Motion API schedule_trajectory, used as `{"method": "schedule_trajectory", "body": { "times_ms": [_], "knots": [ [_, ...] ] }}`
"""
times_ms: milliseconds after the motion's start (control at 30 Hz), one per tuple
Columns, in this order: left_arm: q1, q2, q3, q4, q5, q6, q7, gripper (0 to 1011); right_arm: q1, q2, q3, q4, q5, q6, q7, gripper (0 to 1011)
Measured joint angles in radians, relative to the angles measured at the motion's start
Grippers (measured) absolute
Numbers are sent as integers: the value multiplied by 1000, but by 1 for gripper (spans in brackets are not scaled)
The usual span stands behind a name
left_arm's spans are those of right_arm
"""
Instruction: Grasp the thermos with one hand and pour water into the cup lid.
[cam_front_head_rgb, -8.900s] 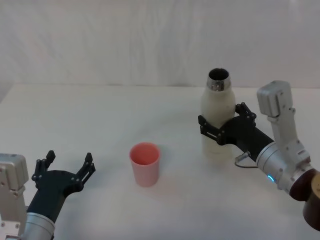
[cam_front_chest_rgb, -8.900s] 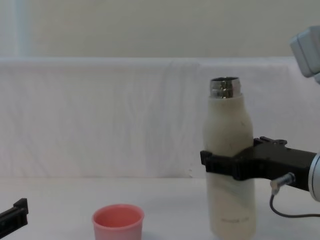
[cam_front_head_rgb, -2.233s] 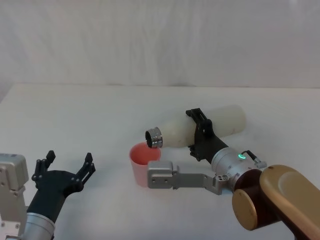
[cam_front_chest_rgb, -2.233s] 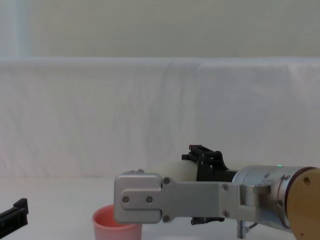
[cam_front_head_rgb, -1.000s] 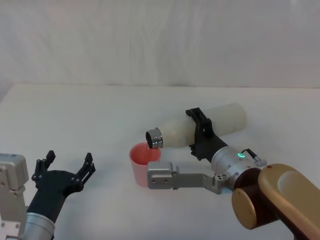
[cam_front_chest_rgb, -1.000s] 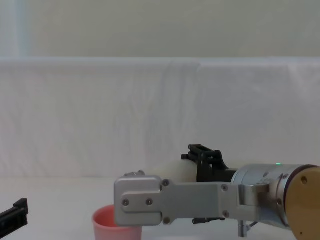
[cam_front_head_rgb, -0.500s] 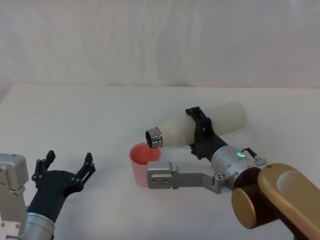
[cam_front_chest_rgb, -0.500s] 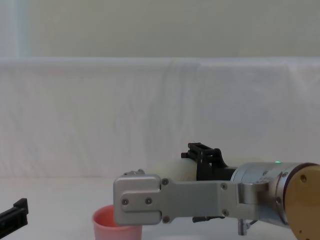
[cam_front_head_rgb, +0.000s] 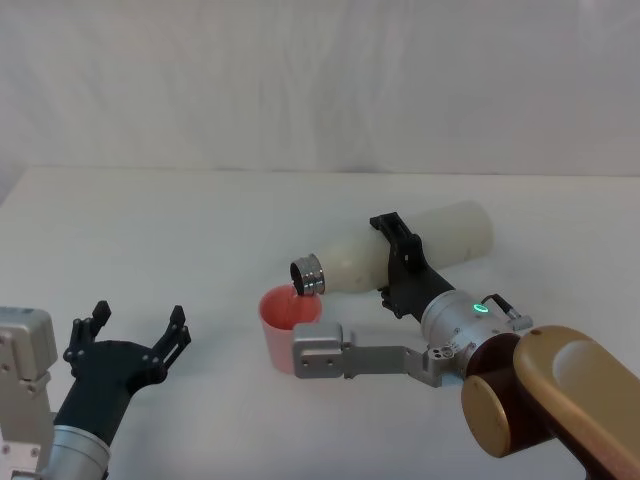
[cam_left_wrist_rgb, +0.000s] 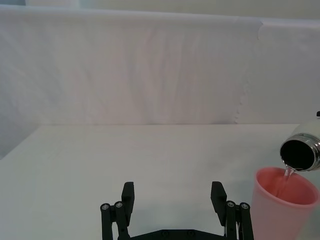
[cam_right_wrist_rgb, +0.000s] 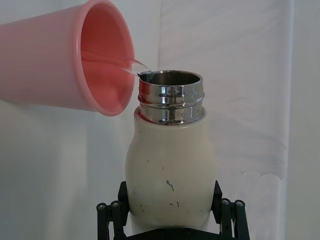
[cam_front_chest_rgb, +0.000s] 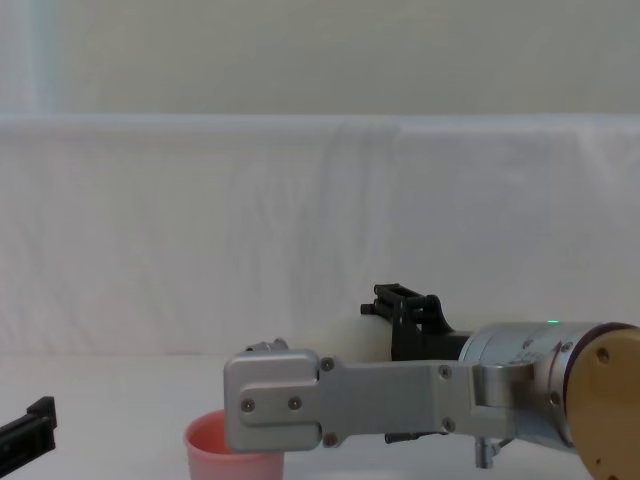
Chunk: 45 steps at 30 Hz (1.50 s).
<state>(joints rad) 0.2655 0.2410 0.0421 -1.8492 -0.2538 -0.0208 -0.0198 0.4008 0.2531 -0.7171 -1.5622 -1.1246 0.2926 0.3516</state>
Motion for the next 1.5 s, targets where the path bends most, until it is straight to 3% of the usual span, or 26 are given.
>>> {"method": "schedule_trajectory", "body": {
  "times_ms": [1033,1333,1500],
  "knots": [
    [0,0,0,0,0,0,0,1001,-2,1,5,2,7,-4,-2,957],
    [0,0,0,0,0,0,0,1001,-30,-3,40,-20,60,-17,-35,957],
    [0,0,0,0,0,0,0,1001,-74,-11,92,-65,141,-34,-65,957]
  ]
}}
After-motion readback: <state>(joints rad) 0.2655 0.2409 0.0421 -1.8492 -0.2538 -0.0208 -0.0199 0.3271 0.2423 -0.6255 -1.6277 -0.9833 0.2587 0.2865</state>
